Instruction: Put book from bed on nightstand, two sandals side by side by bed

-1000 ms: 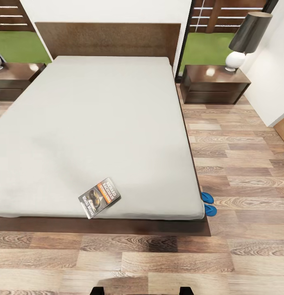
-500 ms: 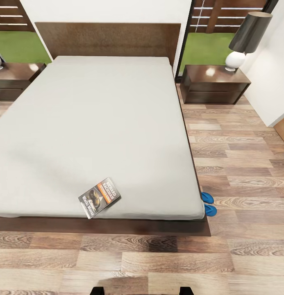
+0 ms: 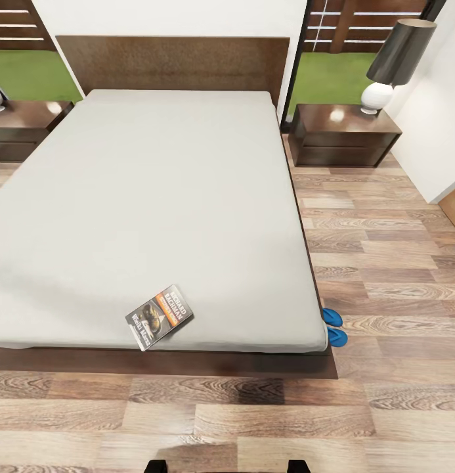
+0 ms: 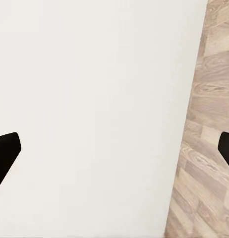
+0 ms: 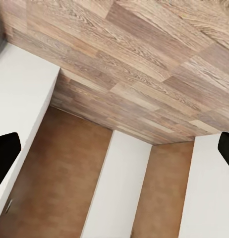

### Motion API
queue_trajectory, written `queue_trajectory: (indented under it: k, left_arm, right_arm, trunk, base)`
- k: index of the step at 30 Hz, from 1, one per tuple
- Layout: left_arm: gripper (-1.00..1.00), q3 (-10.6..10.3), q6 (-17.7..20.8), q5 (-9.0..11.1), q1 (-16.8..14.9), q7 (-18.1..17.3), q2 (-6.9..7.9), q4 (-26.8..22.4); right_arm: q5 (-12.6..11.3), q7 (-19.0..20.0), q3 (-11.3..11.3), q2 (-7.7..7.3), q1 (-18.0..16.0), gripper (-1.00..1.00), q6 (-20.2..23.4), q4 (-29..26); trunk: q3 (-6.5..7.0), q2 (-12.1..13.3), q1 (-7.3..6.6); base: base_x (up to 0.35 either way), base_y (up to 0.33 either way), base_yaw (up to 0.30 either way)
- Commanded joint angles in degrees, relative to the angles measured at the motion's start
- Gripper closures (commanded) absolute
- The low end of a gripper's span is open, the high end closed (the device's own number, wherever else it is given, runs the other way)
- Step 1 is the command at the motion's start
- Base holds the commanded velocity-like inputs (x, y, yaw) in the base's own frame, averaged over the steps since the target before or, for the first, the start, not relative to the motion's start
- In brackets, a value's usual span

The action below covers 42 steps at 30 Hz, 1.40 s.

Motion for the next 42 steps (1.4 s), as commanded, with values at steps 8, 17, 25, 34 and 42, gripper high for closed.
queue_trajectory:
  k: [8, 17, 25, 34, 42]
  left_arm:
    - [-1.00, -0.1, -1.0, -0.4, 9.3, 1.0, 0.11, 2.1]
    - [-1.00, 0.3, -3.0, 0.2, 22.8, 1.4, 0.08, 3.3]
    - [-1.00, 0.5, -5.0, 4.1, 33.2, 1.5, -0.09, 4.9]
    - [-1.00, 0.5, -9.2, 12.2, 48.0, 1.4, -3.73, 6.5]
    - [-1.00, 0.4, -10.5, 14.6, 55.8, 1.4, -11.26, 6.8]
  right_arm:
    - [0.6, -0.1, -0.1, -0.17, 0.0, -1.00, 0.2, -0.4]
    - [0.6, -0.1, -0.1, -0.26, 0.0, -1.00, 0.2, -0.5]
    - [0.6, -0.1, -0.1, -0.33, 0.0, -1.00, 0.2, -0.6]
    - [0.6, -0.1, -0.1, -0.36, -0.1, -1.00, -1.2, -0.7]
    - [0.4, -0.1, -0.2, -0.39, -0.2, -1.00, -3.1, -0.6]
  trunk:
    - [-0.02, 0.0, 0.00]
    - [-0.02, 0.0, 0.00]
    - [-0.02, 0.0, 0.00]
    - [-0.02, 0.0, 0.00]
    - [-0.02, 0.0, 0.00]
  base:
    - [0.000, 0.000, 0.000]
    - [0.000, 0.000, 0.000]
    - [0.000, 0.000, 0.000]
    - [0.000, 0.000, 0.000]
    - [0.000, 0.000, 0.000]
